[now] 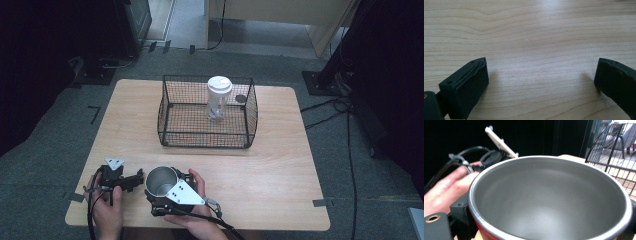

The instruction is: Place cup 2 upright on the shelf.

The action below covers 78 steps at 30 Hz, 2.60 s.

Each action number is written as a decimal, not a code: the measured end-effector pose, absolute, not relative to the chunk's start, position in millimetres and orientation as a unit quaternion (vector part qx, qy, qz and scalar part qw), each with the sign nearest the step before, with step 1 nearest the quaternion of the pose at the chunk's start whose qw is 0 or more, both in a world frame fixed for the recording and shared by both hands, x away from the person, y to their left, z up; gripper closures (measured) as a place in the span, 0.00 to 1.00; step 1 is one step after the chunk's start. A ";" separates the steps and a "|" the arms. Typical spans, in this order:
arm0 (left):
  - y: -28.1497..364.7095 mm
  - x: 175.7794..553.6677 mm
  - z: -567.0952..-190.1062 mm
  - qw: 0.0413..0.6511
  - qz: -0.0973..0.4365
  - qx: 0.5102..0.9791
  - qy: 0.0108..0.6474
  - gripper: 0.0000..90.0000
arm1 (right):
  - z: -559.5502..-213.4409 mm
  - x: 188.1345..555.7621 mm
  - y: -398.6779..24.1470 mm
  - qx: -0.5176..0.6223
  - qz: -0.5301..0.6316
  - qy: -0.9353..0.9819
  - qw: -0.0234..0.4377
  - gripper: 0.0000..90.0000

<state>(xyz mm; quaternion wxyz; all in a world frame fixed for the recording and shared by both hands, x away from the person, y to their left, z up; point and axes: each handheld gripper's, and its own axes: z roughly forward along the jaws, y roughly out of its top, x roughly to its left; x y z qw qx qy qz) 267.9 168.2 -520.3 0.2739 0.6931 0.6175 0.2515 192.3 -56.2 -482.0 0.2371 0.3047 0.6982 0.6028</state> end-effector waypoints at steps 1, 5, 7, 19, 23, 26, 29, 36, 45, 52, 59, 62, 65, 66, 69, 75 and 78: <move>168.2 268.0 -520.4 0.274 0.252 0.693 0.617 0.00 | -482.0 192.3 -56.2 0.305 0.603 0.698 0.237 0.08; 168.1 268.0 -520.3 0.274 0.252 0.693 0.618 0.00 | -474.3 192.8 -60.6 0.304 0.610 0.690 0.245 0.08; 168.2 268.0 -520.3 0.274 0.252 0.693 0.618 0.00 | -470.7 193.5 -63.2 0.303 0.611 0.687 0.250 0.08; 168.2 267.9 -520.2 0.274 0.251 0.693 0.618 0.00 | -450.3 202.3 -74.1 0.311 0.624 0.663 0.274 0.08; 168.2 268.0 -520.3 0.274 0.251 0.693 0.618 0.00 | -444.5 205.0 -77.2 0.314 0.629 0.653 0.282 0.08; 168.2 267.9 -520.1 0.273 0.251 0.693 0.618 0.00 | -440.5 207.8 -79.7 0.315 0.630 0.649 0.289 0.08; 168.1 268.0 -520.3 0.274 0.251 0.693 0.618 0.00 | -436.5 210.5 -81.6 0.317 0.631 0.644 0.294 0.08; 168.2 268.0 -520.3 0.274 0.252 0.693 0.618 0.00 | -427.7 217.2 -84.6 0.323 0.637 0.631 0.302 0.08; 168.1 268.0 -520.3 0.274 0.252 0.693 0.618 0.00 | -414.9 227.9 -89.7 0.330 0.642 0.613 0.321 0.08; 168.1 268.0 -520.3 0.274 0.251 0.693 0.618 0.00 | -402.6 237.4 -94.3 0.333 0.645 0.602 0.333 0.08; 168.1 268.0 -520.2 0.274 0.251 0.693 0.618 0.00 | -388.8 247.5 -97.9 0.331 0.648 0.592 0.347 0.08; 168.1 268.0 -520.3 0.274 0.252 0.692 0.618 0.00 | -383.1 252.8 -97.5 0.327 0.646 0.592 0.355 0.08; 168.2 268.0 -520.3 0.274 0.252 0.693 0.618 0.00 | -377.9 258.3 -96.1 0.323 0.645 0.592 0.360 0.08; 168.2 268.0 -520.3 0.274 0.252 0.693 0.618 0.00 | -376.8 259.7 -95.8 0.323 0.646 0.590 0.361 0.08; 168.1 268.0 -520.3 0.274 0.251 0.693 0.618 0.00 | -372.2 264.7 -94.4 0.322 0.651 0.584 0.362 0.08; 168.3 267.9 -520.1 0.273 0.251 0.694 0.618 0.00 | -362.8 275.9 -92.6 0.324 0.661 0.569 0.367 0.08; 168.2 268.0 -520.2 0.274 0.251 0.693 0.618 0.00 | -358.9 282.4 -91.9 0.324 0.662 0.566 0.370 0.08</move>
